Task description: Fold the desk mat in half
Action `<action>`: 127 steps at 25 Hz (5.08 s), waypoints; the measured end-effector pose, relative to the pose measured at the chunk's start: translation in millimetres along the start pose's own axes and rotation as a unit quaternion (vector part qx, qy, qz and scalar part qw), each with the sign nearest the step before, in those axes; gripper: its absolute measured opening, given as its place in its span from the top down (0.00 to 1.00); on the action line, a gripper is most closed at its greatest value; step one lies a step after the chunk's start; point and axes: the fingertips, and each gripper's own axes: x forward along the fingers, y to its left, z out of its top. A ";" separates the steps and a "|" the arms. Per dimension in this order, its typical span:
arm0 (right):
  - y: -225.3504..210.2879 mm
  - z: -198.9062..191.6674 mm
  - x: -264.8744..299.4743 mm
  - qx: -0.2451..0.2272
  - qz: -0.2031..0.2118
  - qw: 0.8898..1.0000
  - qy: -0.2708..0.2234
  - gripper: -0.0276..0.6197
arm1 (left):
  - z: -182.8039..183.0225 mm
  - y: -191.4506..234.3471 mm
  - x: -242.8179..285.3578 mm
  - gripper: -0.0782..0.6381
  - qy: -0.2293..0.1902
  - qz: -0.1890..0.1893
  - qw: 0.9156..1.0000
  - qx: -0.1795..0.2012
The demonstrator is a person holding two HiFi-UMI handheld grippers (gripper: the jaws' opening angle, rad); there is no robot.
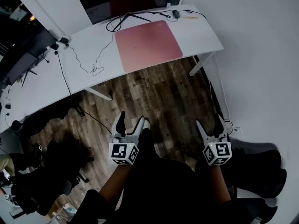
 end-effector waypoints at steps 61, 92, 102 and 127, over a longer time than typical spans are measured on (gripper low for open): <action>-110.6 111.5 463.7 -0.017 0.231 0.966 0.113 0.36 | 80.3 161.7 314.7 0.43 -0.020 0.265 0.958 -0.106; -114.9 -90.2 507.6 0.306 0.082 0.894 0.318 0.36 | -160.4 256.1 319.3 0.43 0.092 0.277 0.838 -0.461; -126.2 -116.0 527.3 0.401 0.030 0.861 0.311 0.36 | -180.1 264.5 331.6 0.43 0.109 0.274 0.827 -0.478; -136.8 -128.5 529.2 0.443 -0.029 0.816 0.371 0.77 | -185.0 270.2 310.7 0.82 0.132 0.336 0.766 -0.532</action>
